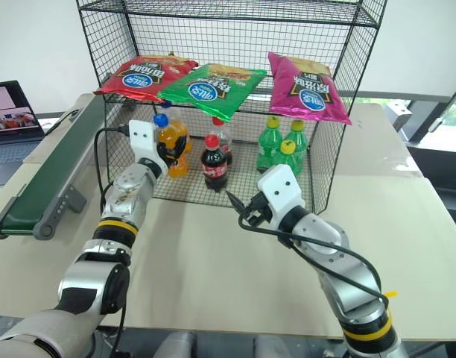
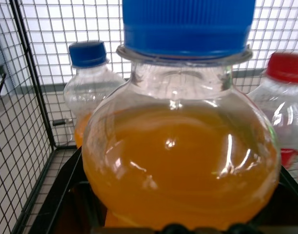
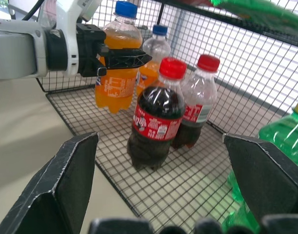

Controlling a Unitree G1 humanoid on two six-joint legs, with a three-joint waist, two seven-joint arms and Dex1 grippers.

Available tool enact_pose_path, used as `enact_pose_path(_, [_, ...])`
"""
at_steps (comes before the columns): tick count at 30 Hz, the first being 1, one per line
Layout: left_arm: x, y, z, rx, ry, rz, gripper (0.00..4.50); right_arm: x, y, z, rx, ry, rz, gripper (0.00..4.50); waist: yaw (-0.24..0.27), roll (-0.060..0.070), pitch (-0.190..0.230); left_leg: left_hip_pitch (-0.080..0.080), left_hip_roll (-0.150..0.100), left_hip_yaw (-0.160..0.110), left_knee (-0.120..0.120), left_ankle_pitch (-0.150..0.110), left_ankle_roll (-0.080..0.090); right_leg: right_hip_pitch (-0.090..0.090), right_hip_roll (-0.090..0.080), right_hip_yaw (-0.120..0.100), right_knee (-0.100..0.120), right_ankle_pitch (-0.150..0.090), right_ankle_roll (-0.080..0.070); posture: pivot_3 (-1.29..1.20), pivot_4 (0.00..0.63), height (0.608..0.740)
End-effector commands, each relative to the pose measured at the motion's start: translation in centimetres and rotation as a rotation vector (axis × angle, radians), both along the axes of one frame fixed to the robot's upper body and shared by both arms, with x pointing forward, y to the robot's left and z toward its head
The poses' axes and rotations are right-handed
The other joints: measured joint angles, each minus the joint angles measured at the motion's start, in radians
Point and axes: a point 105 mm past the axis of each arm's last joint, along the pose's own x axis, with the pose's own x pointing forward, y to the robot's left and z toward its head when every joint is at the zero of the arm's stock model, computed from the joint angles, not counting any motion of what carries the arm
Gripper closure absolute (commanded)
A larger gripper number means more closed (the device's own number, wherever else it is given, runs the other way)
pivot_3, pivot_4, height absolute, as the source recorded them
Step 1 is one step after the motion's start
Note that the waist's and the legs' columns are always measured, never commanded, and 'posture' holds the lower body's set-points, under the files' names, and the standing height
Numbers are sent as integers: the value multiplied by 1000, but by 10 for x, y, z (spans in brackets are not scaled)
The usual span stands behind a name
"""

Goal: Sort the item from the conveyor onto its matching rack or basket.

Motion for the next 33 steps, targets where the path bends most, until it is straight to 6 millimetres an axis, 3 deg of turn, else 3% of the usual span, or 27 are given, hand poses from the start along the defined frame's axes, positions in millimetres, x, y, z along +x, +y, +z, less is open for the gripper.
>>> enact_pose_path(1, [3, 17, 28, 9, -111, 96, 1902, -7, -7, 14, -2, -66, -21, 0, -1, 0, 0, 0, 0, 0, 0, 0, 0, 0, 0, 0, 0, 0, 0, 0, 150, 740])
enact_pose_path(5, [4, 32, 21, -19, -91, 149, 1902, -5, -6, 15, 6, -67, -17, 0, -1, 0, 0, 0, 0, 0, 0, 0, 0, 0, 0, 0, 1, 0, 0, 0, 150, 740])
enact_pose_path(12, [4, 37, 6, -70, -39, 133, 1902, -2, -2, 14, 8, -60, 14, 0, 6, 0, 0, 0, 0, 0, 1, 1, -1, 0, 0, 0, 1, 0, 0, 0, 150, 740])
enact_pose_path(13, [4, 39, 7, -69, -41, 139, 892, -2, -2, 14, 7, -59, 16, 0, 5, 0, 0, 0, 0, 0, 1, 1, -1, 1, 0, 0, 1, 0, 0, 0, 150, 740])
enact_pose_path(15, [4, 42, 9, -76, -46, 139, 19, -1, -2, 14, 9, -57, 19, 0, 4, 0, 0, 1, 0, 0, 1, 1, -1, 1, 0, 0, 1, 0, 0, 0, 150, 740])
enact_pose_path(24, [-11, 55, 18, -55, -76, 109, 19, 1, 5, 13, 19, -49, 55, 0, 0, 1, 0, 1, 0, 0, 1, 1, -1, 1, 0, 0, 2, 0, 0, 0, 150, 740])
enact_pose_path(28, [-33, 63, 17, -13, -49, 80, 19, 3, 8, 10, 27, -35, 77, 0, -5, 1, 0, 2, 0, 0, 0, 1, -1, 1, 0, 0, 3, 0, 0, 0, 150, 740])
enact_pose_path(33, [-62, 60, 17, -9, 14, 3, 19, 7, 10, 9, 41, -27, 94, 0, -2, 1, 0, 3, 0, 0, 1, 1, -1, 1, 0, 0, 6, 0, 0, 0, 150, 740])
